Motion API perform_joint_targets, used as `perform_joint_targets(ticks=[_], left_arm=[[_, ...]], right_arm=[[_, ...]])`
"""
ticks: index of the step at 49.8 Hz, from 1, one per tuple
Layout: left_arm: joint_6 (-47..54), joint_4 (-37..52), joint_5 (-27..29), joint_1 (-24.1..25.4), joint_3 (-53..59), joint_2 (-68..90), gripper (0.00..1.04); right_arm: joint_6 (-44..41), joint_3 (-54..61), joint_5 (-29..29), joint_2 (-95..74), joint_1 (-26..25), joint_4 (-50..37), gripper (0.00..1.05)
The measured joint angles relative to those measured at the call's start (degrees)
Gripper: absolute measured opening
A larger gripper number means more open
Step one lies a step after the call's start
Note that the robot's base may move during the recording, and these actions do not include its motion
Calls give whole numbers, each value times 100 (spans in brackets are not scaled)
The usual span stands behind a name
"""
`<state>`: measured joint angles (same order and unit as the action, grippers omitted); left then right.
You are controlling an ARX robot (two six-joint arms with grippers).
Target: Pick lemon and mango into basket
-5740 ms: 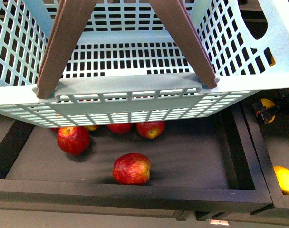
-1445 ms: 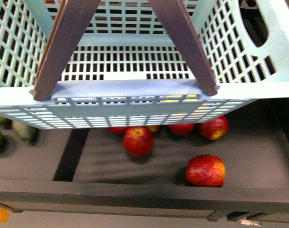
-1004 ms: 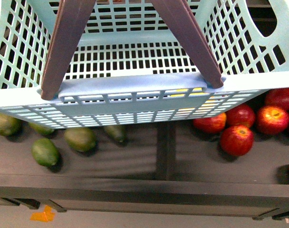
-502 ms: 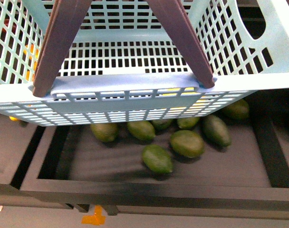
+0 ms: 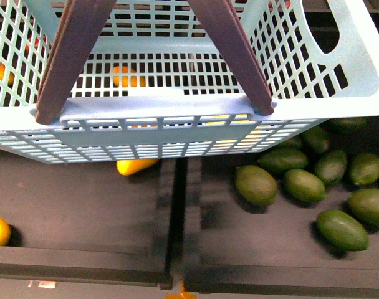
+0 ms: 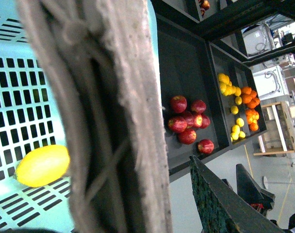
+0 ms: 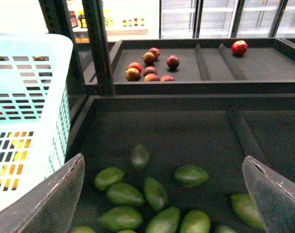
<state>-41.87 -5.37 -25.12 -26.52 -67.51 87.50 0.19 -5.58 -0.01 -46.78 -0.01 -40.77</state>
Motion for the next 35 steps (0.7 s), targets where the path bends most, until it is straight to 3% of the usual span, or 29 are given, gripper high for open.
perform_joint_targets(ticks=[35], left_arm=[[-17,0,-15,0,2,-7,28]], right_arm=[[-2,0,0,0,0,0,96]])
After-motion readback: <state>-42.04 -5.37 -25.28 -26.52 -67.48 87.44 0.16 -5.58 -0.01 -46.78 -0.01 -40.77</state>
